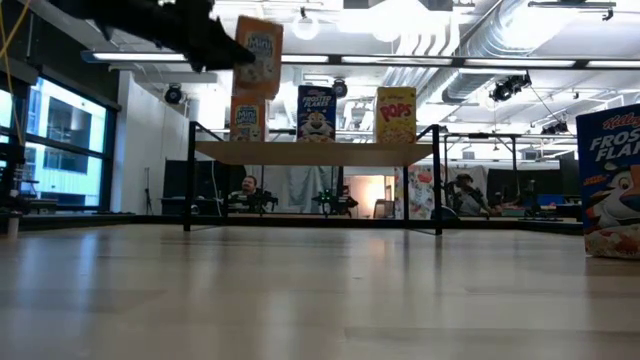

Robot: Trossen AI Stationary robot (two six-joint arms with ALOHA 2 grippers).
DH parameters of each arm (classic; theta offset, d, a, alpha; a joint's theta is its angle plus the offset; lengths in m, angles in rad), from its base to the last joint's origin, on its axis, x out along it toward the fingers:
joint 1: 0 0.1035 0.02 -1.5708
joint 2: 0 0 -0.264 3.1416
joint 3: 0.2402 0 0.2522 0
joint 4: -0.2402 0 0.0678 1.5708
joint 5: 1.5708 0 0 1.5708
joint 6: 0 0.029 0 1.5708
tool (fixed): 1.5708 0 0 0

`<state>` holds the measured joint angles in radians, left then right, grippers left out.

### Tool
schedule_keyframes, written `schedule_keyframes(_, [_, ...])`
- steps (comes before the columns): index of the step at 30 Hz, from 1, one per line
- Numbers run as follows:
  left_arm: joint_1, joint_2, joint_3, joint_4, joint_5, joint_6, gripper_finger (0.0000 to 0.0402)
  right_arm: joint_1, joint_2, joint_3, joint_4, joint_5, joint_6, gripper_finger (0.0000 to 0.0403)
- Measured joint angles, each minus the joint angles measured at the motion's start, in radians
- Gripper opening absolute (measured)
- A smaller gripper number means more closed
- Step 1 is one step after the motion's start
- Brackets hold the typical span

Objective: Stack cereal on shelf
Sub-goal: Put the left orange cereal box on the shelf aligned with the other orange cereal box

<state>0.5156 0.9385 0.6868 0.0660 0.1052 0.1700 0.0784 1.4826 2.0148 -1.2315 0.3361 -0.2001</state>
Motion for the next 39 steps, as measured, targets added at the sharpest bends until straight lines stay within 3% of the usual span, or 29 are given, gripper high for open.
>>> schedule_keyframes(14, [0.246, 0.128, 0.0, -0.035, 0.275, 0.023, 0.0187, -0.101, -0.001, 0.0, 0.001, -0.025, 0.02, 0.0307])
schedule_keyframes(19, [0.303, 0.167, 0.0, -0.034, 0.287, 0.025, 0.0187, -0.107, -0.001, 0.0, 0.001, -0.06, 0.019, 0.0307])
schedule_keyframes(27, [0.372, 0.19, 0.0, -0.038, 0.387, 0.068, 0.0187, -0.107, -0.001, 0.0, 0.001, -0.059, 0.018, 0.0307])
schedule_keyframes(39, [0.428, 0.203, 0.0, -0.042, 0.404, 0.097, 0.0187, -0.107, -0.001, 0.0, 0.002, -0.059, 0.019, 0.0307])
